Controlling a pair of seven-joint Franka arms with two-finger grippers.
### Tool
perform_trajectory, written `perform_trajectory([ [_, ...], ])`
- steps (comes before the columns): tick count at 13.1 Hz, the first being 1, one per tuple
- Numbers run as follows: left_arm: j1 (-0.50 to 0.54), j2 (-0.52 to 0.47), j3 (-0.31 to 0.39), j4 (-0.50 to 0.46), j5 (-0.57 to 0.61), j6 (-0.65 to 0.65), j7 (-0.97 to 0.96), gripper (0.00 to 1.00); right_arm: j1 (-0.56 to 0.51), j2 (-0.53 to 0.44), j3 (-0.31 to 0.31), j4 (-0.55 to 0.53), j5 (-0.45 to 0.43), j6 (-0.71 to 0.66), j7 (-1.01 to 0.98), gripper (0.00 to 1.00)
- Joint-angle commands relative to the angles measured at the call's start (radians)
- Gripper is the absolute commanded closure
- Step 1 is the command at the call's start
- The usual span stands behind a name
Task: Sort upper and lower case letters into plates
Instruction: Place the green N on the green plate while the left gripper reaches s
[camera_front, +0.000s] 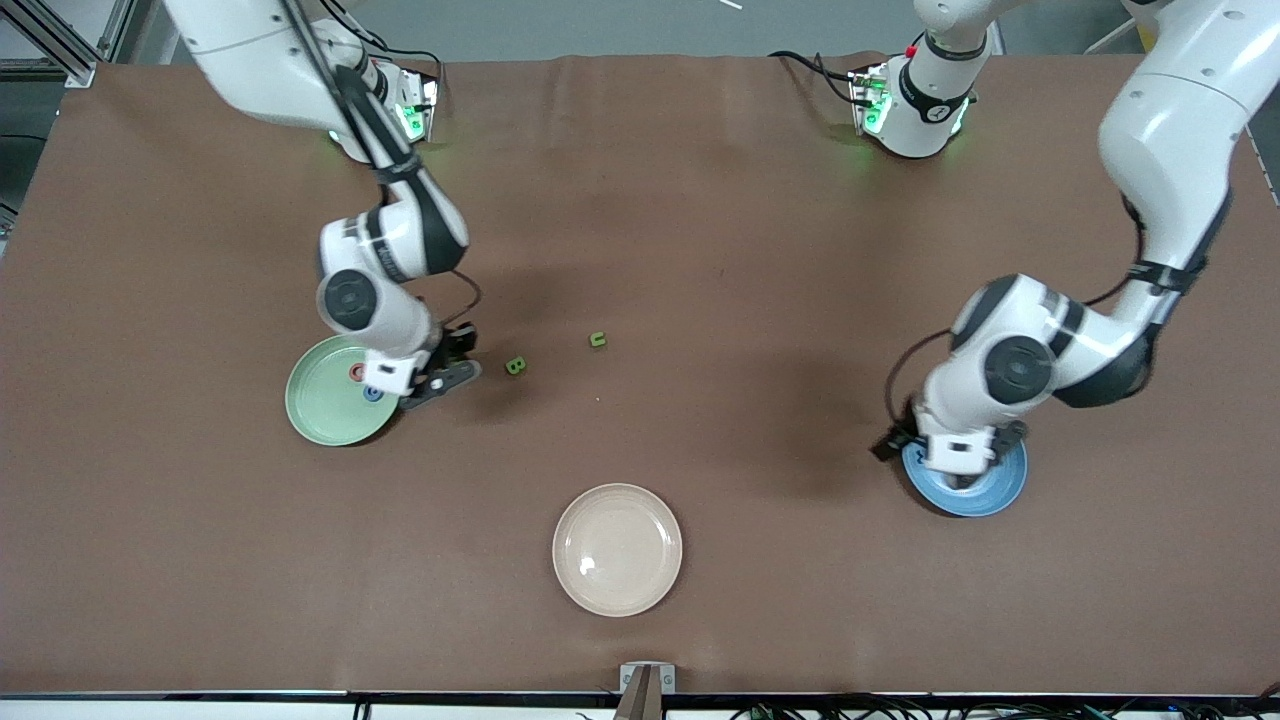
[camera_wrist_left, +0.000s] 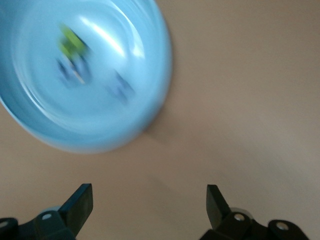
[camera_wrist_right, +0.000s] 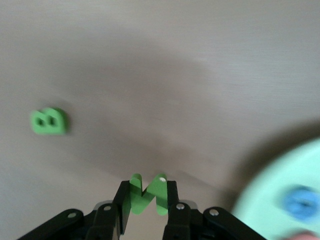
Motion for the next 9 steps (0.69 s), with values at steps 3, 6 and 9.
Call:
perform_trajectory([
  [3,-0.321,0.011,-0.003,0.062,0.003,-0.012,-0.191,0.03,-0.255,-0.032,0.009,0.007,-0.024,-0.061,-0.394,1.0],
  [6,-0.527,0.071,0.061,0.139,-0.006,0.006,-0.218,0.11,-0.311,-0.029,0.009,0.006,-0.151,-0.053,-0.4,1.0],
  [9,-0.745,0.126,0.188,0.229,-0.003,0.009,-0.229,0.09,-0.331,-0.016,0.009,-0.003,-0.162,-0.038,-0.401,1.0],
])
